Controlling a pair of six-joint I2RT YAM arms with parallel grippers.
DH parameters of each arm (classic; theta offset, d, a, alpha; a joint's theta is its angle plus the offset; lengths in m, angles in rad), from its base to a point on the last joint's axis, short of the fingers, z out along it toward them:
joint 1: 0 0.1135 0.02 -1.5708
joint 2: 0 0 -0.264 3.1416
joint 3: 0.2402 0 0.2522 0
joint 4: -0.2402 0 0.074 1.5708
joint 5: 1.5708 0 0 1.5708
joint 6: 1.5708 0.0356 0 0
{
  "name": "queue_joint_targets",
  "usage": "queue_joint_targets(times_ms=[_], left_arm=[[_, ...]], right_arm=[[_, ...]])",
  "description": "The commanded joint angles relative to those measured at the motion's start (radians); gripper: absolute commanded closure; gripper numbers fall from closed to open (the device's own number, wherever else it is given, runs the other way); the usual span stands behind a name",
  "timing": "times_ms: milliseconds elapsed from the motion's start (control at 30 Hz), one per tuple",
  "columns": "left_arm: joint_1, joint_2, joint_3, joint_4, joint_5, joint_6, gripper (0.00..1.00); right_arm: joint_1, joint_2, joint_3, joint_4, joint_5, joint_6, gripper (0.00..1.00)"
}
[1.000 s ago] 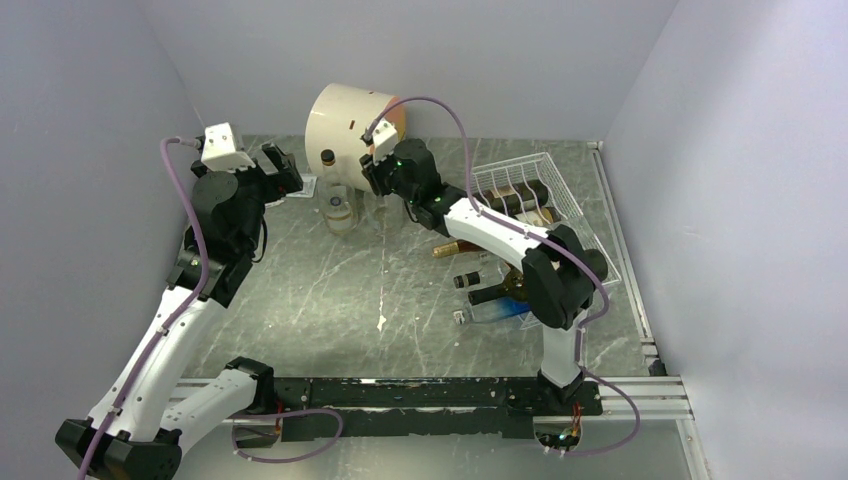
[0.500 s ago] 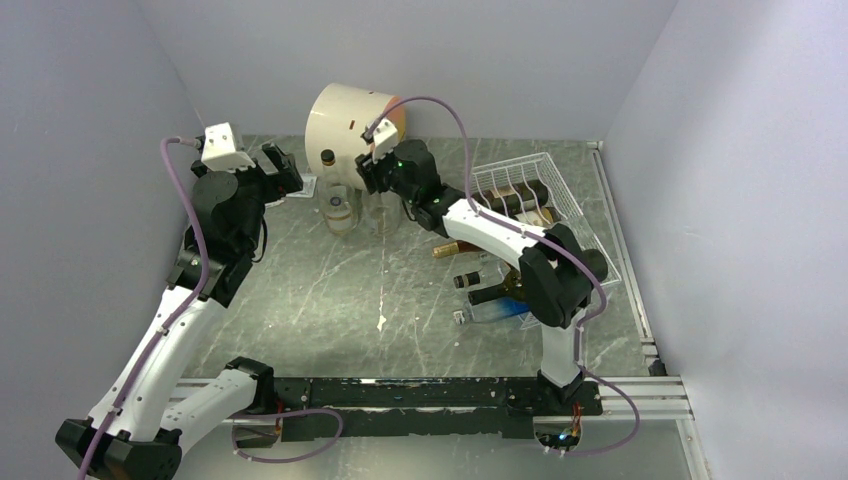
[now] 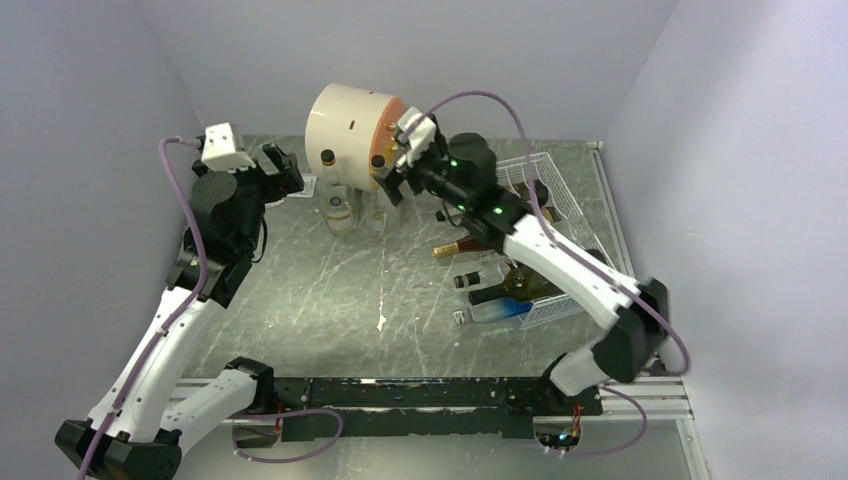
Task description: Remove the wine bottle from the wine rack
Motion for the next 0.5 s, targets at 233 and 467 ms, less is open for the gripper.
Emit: queue_joint_targets(times_ms=[233,467], left_arm=[[0.008,-0.036,0.030,0.008,0.065,-0.032,0.01],[0.006,-0.014,0.031,0.002,0.052,-0.029,0.01]], right_arm=[[0.029,-0.531,-0.177,-0.835,-0.172,-0.362,0.00],[0.029,-0.665,-0.281,-1.142,-0.103,-0.510,0.00]])
